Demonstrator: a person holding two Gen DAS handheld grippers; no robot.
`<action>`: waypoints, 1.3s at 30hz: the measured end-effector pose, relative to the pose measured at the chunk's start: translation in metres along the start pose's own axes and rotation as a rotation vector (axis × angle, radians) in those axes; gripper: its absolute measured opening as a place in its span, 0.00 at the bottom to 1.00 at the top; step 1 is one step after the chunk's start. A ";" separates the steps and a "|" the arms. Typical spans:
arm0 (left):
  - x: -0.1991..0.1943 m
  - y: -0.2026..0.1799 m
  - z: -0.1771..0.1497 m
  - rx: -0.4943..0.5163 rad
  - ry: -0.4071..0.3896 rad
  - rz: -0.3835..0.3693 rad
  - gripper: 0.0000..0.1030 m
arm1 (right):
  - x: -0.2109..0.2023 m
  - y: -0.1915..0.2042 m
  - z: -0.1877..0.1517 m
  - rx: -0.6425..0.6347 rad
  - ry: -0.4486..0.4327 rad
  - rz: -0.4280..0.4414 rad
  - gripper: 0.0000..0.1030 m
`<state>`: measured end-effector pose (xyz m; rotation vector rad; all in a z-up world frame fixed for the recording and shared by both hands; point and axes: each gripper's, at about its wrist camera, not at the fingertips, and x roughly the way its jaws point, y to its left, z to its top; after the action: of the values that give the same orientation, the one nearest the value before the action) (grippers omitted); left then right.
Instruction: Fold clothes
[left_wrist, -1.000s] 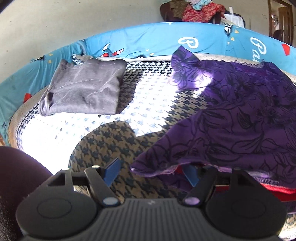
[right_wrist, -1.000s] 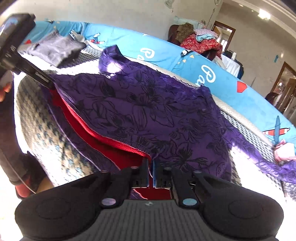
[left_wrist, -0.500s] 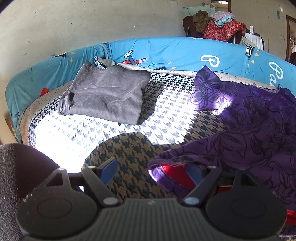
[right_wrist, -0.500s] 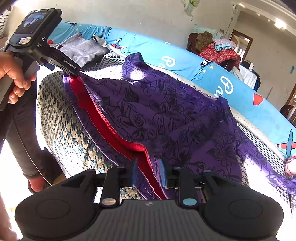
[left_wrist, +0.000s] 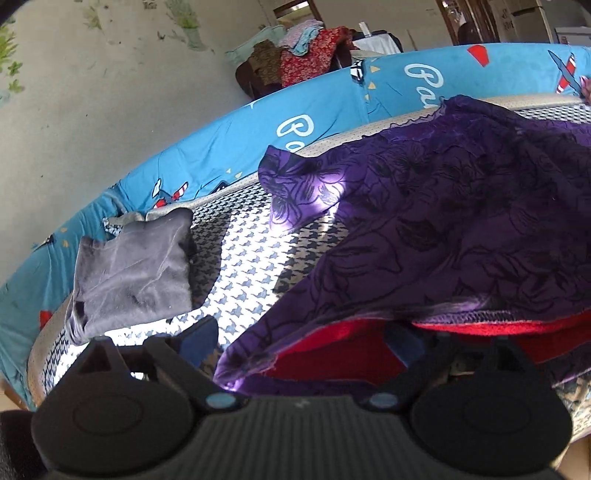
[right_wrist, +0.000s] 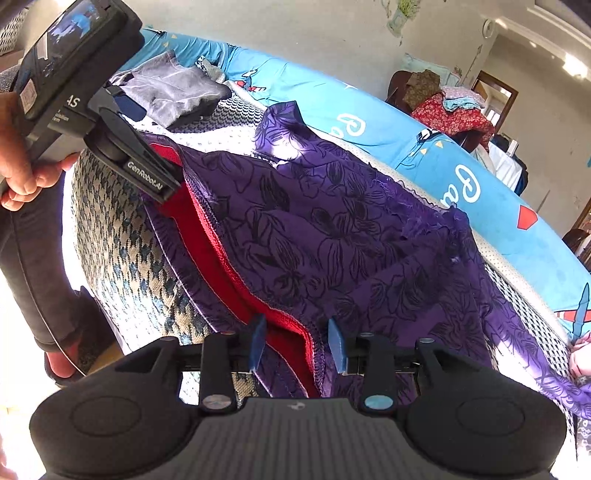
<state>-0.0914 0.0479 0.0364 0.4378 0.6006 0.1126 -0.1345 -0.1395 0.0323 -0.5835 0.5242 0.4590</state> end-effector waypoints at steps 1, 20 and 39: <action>0.002 -0.003 0.000 0.021 -0.007 0.005 0.90 | 0.003 0.001 0.001 -0.008 0.000 -0.002 0.35; 0.032 0.046 0.012 -0.258 0.096 0.166 0.83 | 0.011 -0.007 -0.001 0.066 0.044 0.015 0.35; -0.020 0.056 0.041 -0.395 0.072 -0.034 1.00 | 0.010 -0.085 0.014 0.225 0.029 0.053 0.42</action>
<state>-0.0835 0.0793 0.1010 0.0413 0.6393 0.2104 -0.0758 -0.1913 0.0699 -0.3612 0.6109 0.4355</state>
